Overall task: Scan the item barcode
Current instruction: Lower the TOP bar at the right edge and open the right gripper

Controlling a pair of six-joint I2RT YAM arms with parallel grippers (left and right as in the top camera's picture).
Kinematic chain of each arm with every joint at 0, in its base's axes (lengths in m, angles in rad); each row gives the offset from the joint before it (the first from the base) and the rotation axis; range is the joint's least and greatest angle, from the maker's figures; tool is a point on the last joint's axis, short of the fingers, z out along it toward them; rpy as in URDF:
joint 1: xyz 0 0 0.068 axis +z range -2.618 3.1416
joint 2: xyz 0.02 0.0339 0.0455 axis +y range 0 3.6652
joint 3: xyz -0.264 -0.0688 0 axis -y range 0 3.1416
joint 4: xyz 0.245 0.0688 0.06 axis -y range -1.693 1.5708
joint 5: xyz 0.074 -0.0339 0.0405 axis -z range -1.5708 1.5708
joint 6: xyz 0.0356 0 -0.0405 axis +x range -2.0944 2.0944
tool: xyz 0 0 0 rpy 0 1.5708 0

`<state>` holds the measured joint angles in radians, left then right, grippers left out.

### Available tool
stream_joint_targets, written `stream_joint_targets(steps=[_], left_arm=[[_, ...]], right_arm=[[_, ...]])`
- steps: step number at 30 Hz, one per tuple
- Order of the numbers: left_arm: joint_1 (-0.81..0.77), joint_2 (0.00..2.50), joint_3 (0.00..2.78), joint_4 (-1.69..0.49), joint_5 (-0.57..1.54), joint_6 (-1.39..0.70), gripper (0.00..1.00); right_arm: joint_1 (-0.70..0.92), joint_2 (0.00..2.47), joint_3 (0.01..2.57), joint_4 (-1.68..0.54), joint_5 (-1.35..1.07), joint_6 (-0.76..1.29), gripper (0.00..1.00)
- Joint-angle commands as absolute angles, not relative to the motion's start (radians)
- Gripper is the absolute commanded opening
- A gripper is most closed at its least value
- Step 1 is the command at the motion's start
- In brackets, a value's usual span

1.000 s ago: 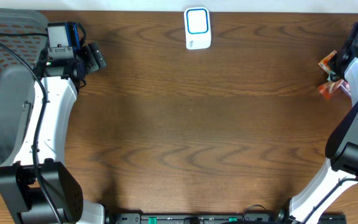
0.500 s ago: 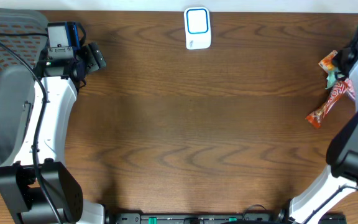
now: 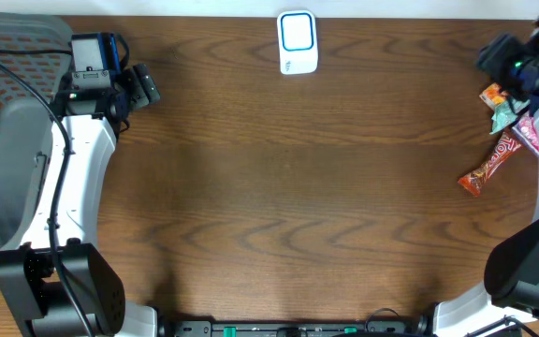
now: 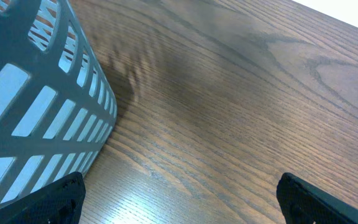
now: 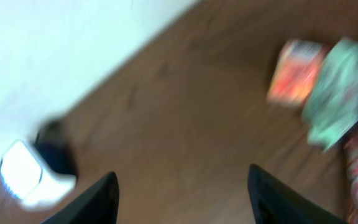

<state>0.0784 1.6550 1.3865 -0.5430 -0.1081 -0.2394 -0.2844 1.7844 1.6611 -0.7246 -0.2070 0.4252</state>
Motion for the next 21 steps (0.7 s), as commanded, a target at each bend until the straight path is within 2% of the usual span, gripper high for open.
stream_joint_targets(steps=[1, 8, 13, 21], left_arm=[[0.083, 1.660, 1.391, -0.546, -0.117, -0.248, 0.98], [0.083, 1.660, 1.391, -0.546, -0.117, -0.248, 0.98], [0.083, 1.660, 1.391, -0.546, -0.117, -0.248, 0.98], [0.083, 1.660, 1.391, -0.546, -0.117, -0.248, 0.98]], right_arm=[[-0.266, 1.786, 1.668, -0.797, -0.290, 0.393, 0.47], [-0.260, 1.786, 1.640, -1.079, -0.172, 0.366, 0.02], [-0.260, 1.786, 1.508, -1.088, -0.125, 0.398, 0.02], [-0.260, 1.786, 1.243, -0.862, -0.101, 0.479, 0.02]])
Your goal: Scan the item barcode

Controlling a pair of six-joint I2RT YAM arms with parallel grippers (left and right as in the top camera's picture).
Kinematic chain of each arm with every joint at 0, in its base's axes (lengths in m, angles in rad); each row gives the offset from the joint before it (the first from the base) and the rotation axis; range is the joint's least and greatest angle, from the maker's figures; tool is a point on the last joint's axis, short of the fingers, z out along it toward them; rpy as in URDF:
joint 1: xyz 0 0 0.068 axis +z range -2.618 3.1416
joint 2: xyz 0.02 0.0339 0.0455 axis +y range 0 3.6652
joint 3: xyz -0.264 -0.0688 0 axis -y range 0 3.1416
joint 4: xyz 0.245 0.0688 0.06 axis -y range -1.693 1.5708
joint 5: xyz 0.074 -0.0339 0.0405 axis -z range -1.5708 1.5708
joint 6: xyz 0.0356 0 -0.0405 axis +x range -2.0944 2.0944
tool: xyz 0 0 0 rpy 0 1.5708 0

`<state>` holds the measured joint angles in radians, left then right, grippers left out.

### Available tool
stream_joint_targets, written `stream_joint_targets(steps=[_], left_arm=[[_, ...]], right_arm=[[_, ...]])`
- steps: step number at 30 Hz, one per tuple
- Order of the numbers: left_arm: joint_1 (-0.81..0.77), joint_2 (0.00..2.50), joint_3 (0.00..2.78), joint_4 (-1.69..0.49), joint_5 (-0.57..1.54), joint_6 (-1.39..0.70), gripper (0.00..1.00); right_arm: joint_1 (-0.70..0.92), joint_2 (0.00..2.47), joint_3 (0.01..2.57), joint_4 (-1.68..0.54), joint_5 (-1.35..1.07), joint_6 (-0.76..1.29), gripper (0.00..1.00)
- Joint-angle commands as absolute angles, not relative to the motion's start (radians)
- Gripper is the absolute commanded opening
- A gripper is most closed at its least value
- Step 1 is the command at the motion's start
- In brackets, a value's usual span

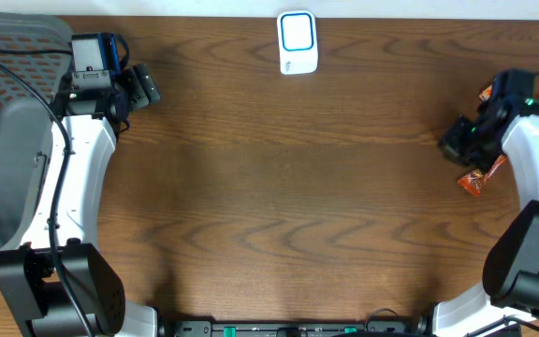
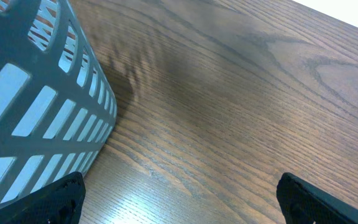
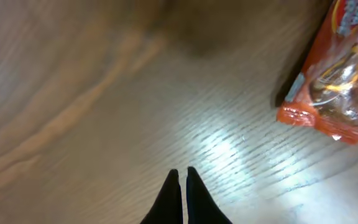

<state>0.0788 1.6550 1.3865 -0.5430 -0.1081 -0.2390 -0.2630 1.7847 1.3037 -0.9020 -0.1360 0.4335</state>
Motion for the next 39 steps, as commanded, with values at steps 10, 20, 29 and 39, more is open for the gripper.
stream_joint_targets(steps=[10, 20, 29, 39], left_arm=[[0.083, 1.660, 1.391, -0.546, -0.117, -0.248, 0.98], [0.083, 1.660, 1.391, -0.546, -0.117, -0.248, 0.98], [0.083, 1.660, 1.391, -0.546, -0.117, -0.248, 0.98], [0.083, 1.660, 1.391, -0.546, -0.117, -0.248, 0.98]], right_arm=[[-0.261, 1.786, 1.104, -0.764, 0.227, 0.662, 0.02], [-0.265, 1.786, 0.985, -0.545, 0.250, 0.676, 0.01], [-0.268, 1.786, 0.976, -0.439, 0.121, 0.658, 0.01], [-0.291, 1.786, 0.976, -0.342, 0.121, 0.657, 0.01]])
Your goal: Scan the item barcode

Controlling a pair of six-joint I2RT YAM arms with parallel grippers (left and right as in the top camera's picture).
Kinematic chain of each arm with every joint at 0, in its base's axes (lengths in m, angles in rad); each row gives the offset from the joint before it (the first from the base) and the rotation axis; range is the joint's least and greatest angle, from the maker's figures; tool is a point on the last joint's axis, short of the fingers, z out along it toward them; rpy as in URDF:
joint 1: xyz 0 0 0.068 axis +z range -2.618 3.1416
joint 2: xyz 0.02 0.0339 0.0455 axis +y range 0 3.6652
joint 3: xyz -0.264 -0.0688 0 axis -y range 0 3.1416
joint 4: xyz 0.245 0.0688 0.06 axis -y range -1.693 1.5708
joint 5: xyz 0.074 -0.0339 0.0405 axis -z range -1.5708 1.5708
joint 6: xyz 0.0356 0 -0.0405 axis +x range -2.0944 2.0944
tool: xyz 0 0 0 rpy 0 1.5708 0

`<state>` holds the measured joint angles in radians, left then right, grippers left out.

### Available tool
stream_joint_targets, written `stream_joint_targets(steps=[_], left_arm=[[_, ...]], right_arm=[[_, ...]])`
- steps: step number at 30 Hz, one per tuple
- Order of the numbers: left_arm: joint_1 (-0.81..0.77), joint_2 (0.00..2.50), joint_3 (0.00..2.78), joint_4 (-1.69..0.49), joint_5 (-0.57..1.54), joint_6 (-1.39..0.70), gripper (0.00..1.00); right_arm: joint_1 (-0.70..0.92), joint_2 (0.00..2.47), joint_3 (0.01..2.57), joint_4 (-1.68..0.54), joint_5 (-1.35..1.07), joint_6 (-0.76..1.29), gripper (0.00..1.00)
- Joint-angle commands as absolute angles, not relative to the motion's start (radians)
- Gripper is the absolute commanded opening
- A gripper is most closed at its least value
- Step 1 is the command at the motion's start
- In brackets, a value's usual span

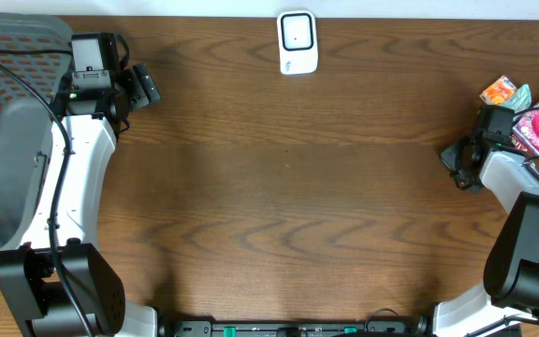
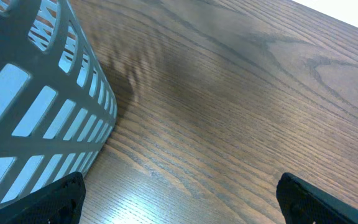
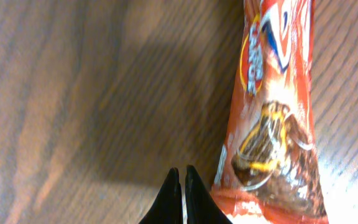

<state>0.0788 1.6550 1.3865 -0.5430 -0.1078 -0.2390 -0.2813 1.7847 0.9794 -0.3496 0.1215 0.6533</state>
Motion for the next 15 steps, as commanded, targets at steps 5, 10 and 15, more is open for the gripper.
stream_joint_targets(steps=[5, 10, 15], left_arm=[[0.083, 1.660, 1.391, -0.546, -0.117, -0.248, 0.98], [0.083, 1.660, 1.391, -0.546, -0.117, -0.248, 0.98], [0.083, 1.660, 1.391, -0.546, -0.117, -0.248, 0.98]], right_arm=[[-0.292, 1.775, 0.985, -0.345, 0.091, 0.559, 0.01], [-0.293, 1.703, 1.024, -0.420, 0.091, 0.523, 0.01], [-0.294, 1.576, 1.039, -0.463, 0.115, 0.496, 0.01]])
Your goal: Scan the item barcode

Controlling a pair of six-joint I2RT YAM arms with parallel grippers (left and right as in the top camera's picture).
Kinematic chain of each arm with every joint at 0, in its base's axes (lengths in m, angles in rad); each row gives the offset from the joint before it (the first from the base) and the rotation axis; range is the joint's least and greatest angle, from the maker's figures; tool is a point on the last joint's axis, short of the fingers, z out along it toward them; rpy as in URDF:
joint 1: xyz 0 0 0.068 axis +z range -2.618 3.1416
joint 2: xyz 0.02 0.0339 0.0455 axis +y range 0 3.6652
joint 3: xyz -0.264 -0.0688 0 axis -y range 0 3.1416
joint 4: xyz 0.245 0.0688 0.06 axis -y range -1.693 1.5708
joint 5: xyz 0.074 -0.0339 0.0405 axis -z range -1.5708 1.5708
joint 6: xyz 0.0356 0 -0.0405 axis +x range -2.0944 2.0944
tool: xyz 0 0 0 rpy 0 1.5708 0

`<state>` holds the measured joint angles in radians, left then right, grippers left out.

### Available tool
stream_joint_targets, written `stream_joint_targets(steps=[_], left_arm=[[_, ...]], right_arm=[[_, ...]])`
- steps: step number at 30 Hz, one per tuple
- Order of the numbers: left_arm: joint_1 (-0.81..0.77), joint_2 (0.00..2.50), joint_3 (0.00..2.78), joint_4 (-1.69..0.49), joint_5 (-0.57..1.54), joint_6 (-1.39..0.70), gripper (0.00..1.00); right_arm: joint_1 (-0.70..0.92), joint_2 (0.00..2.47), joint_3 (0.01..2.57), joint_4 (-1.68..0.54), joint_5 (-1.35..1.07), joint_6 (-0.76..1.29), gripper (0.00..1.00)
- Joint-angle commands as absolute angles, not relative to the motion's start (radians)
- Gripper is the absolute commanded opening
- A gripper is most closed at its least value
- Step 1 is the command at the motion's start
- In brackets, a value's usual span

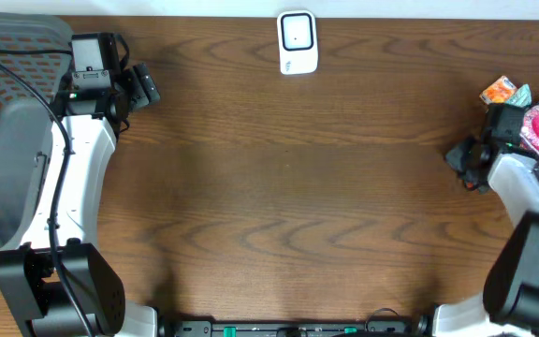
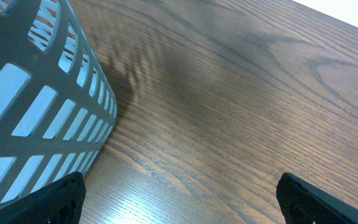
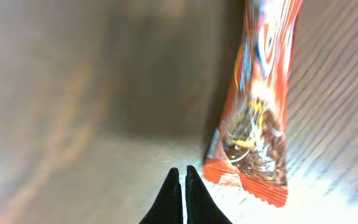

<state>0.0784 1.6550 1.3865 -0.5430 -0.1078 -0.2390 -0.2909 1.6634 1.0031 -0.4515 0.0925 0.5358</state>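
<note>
An orange-red snack bar lies flat on the wooden table, just right of my right gripper. That gripper is shut with nothing between its fingers, its tips low by the bar's crimped near end. From overhead the right gripper is at the table's right side and the arm hides the bar. The white scanner stands at the back centre. My left gripper is open over bare wood; overhead, the left gripper is at the back left.
A grey slatted basket stands close to the left gripper's left; overhead, the basket takes up the left edge. Loose snack packs and a purple pack lie at the far right.
My right gripper, still shut, shifted slightly towards the right and front. The bar's crimped end now lies nearer its tips. The left arm is unchanged.
At first my right gripper was open, high at the far right above the snack packs, with the bar lying clear on the table. Then it was shut, low beside the bar's end. It has stayed shut next to the bar since. The left arm never moved.
</note>
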Motion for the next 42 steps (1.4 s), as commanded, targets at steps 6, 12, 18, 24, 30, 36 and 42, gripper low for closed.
stream_joint_targets(steps=[6, 12, 18, 24, 30, 36, 42], left_arm=[[0.083, 1.660, 1.391, -0.546, -0.117, -0.248, 0.98], [0.083, 1.660, 1.391, -0.546, -0.117, -0.248, 0.98], [0.083, 1.660, 1.391, -0.546, -0.117, -0.248, 0.98], [0.083, 1.660, 1.391, -0.546, -0.117, -0.248, 0.98], [0.083, 1.660, 1.391, -0.546, -0.117, -0.248, 0.98], [0.083, 1.660, 1.391, -0.546, -0.117, -0.248, 0.98], [0.083, 1.660, 1.391, -0.546, -0.117, -0.248, 0.98]], right_arm=[[-0.302, 1.515, 1.038, -0.601, 0.285, 0.561, 0.01], [-0.361, 1.549, 1.030, -0.694, 0.336, 0.637, 0.01], [-0.421, 1.599, 1.030, -0.731, 0.335, 0.659, 0.01], [-0.431, 1.699, 1.030, -0.707, 0.276, 0.661, 0.01], [-0.431, 1.819, 1.030, -0.594, 0.231, 0.657, 0.01], [-0.431, 1.871, 1.030, -0.511, 0.102, 0.657, 0.01], [-0.430, 1.872, 1.030, -0.432, -0.018, 0.657, 0.01]])
